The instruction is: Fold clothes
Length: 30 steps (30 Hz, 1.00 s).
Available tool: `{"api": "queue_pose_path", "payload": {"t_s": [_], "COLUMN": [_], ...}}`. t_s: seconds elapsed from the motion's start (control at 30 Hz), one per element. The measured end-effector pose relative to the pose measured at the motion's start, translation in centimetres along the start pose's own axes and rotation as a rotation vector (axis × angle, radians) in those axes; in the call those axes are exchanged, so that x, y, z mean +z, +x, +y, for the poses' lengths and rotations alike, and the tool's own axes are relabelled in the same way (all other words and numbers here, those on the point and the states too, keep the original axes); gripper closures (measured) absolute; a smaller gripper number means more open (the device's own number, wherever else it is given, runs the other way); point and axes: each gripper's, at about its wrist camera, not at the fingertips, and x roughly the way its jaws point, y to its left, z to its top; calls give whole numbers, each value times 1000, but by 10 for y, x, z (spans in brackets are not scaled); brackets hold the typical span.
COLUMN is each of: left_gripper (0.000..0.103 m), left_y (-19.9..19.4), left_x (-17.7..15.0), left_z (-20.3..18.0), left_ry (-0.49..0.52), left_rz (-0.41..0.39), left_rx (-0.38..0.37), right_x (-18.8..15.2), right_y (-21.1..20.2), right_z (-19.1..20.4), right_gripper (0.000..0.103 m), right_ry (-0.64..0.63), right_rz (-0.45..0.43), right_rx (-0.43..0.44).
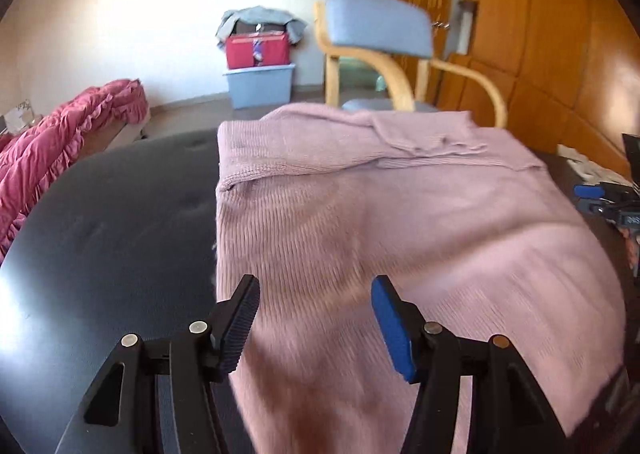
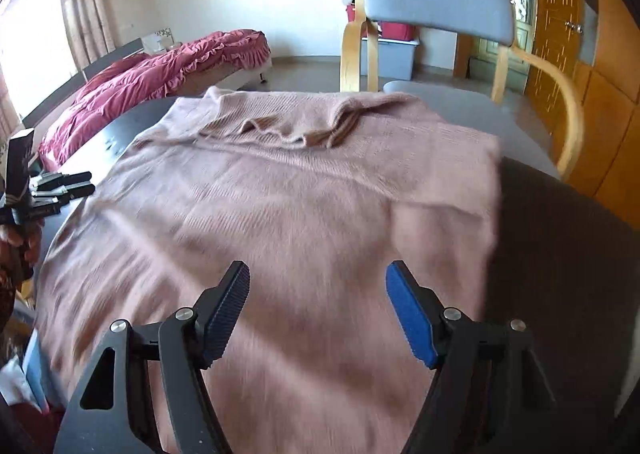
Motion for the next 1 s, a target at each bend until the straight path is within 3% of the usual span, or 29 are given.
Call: {"api": "queue_pose_path", "payload": {"t_s": [0.03,0.1,0.17,0.3,0.37,0.53,0.63,0.8,0.93,1.0], "left_gripper": [44,44,44,44,44,44,44,46,46,46], "left_y": [-7,-21,-32,3,6,-18,-34,-51,-63,-52], "left_x": [-4,-13,-21,-35,-42,-61,-75,-66,-58,-48], "left_z": [-3,-10,-17,-38,-33,-14,-9,-14,-19,-40], "left_ry": [17,50,87,211,193,171,183,163,152,204], "left_rz": [-11,-32,-47,90,113,133,127,44,-20,-11], "left_rx": [-14,-42,-63,65,53,-22,-61,-154,-225,-223], "right_x": [-4,-14,-26,-50,-61,-79,-92,-98,-86,-76], "right_y": [-7,-18,-20,-10,3,-12,-23,-34,-38,-33], "right_z": [2,10,24,49,52,26,33,52,60,67], "right_gripper": [51,60,60,62,63,65,65,63,62,62], "right_ry": [-14,-58,-105,-196,-204,-69,-152,-255,-196,-173], "right_rz": [7,33,70,146,195,219,235,240,164,133], "right_rx": [1,6,21,-9,-37,52,7,-58,55,100]}}
